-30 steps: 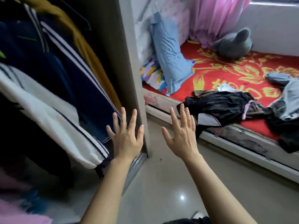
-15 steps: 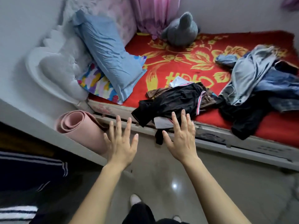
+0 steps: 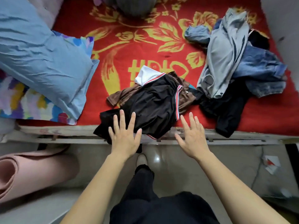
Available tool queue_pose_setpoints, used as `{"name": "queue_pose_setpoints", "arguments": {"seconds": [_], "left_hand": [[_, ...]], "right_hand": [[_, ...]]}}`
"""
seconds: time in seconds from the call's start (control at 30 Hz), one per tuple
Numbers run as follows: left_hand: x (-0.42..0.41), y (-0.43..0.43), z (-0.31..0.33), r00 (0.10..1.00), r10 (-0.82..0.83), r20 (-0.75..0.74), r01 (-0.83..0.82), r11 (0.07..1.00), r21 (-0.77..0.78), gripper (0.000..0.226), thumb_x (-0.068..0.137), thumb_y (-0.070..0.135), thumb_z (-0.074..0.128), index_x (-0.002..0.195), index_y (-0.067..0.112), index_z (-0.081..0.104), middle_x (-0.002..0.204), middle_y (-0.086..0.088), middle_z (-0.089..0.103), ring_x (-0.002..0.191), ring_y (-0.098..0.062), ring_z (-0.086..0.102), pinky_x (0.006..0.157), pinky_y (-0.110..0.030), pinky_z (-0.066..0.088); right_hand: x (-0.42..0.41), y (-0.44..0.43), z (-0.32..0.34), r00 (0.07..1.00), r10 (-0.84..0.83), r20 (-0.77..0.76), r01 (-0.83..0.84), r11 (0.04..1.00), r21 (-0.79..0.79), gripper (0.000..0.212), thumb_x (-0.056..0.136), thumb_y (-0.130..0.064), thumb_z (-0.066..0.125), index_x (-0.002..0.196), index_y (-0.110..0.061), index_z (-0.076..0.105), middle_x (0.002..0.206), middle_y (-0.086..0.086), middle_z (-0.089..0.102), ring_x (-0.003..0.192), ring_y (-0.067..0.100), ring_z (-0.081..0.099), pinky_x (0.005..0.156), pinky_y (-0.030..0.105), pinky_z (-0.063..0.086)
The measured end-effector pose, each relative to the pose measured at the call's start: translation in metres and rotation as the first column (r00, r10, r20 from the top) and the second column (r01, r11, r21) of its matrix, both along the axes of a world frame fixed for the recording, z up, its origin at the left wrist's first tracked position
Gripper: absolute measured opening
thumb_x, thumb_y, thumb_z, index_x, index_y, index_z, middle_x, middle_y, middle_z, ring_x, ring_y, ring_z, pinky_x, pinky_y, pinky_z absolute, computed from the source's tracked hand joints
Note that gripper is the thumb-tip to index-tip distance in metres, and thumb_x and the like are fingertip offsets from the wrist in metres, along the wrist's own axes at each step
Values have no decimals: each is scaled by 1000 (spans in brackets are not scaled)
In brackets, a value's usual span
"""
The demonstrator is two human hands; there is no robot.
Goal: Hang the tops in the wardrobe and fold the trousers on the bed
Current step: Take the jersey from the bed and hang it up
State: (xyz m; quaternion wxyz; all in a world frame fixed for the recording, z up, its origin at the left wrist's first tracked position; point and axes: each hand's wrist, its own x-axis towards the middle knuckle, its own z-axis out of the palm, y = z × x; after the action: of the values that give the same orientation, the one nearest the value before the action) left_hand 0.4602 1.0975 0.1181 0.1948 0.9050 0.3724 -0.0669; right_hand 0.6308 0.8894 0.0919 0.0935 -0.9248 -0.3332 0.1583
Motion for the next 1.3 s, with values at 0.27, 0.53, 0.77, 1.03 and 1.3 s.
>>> {"name": "queue_pose_setpoints", "arguments": {"seconds": [0.27,0.53,0.77,1.03,1.3], "left_hand": [[150,60,-41,964,-237,-123,234,971,-42,71,100,53,35,157,34,-2,164,-6,-17,151,-30,-11,118,-60,14],[281,57,-138,944,-237,-230,165,941,-294,69,100,43,44,158,23,12,166,-7,2,152,-26,0,118,-50,18],[404,43,-225,991,-78,-107,30,921,-388,41,94,46,54,127,23,57,107,7,64,108,-19,60,84,-32,44],[449,55,-299,975,70,-210,-151,904,-400,17,88,22,60,100,14,52,104,-6,63,98,-24,57,78,-30,41],[439,64,-300,987,11,-159,-102,812,-575,37,74,14,68,100,15,42,98,-5,54,82,-19,50,78,-36,48]], "right_hand": [[104,46,-41,937,-248,-245,248,968,-31,74,98,-41,55,160,-24,18,167,13,11,153,30,10,121,44,18],[182,54,-151,748,-333,-574,255,943,-214,64,99,-34,53,155,-16,28,151,12,43,140,29,40,112,43,37],[213,84,-240,705,-285,-650,174,957,-231,52,93,-42,62,134,-15,45,120,8,66,112,34,60,82,40,47],[219,86,-278,642,-302,-705,216,953,-212,40,89,-50,67,102,-22,41,86,-4,68,83,26,64,70,39,49],[220,88,-280,674,-293,-678,186,956,-228,42,86,-57,66,95,-27,37,85,-9,68,83,24,64,67,36,42]]}}
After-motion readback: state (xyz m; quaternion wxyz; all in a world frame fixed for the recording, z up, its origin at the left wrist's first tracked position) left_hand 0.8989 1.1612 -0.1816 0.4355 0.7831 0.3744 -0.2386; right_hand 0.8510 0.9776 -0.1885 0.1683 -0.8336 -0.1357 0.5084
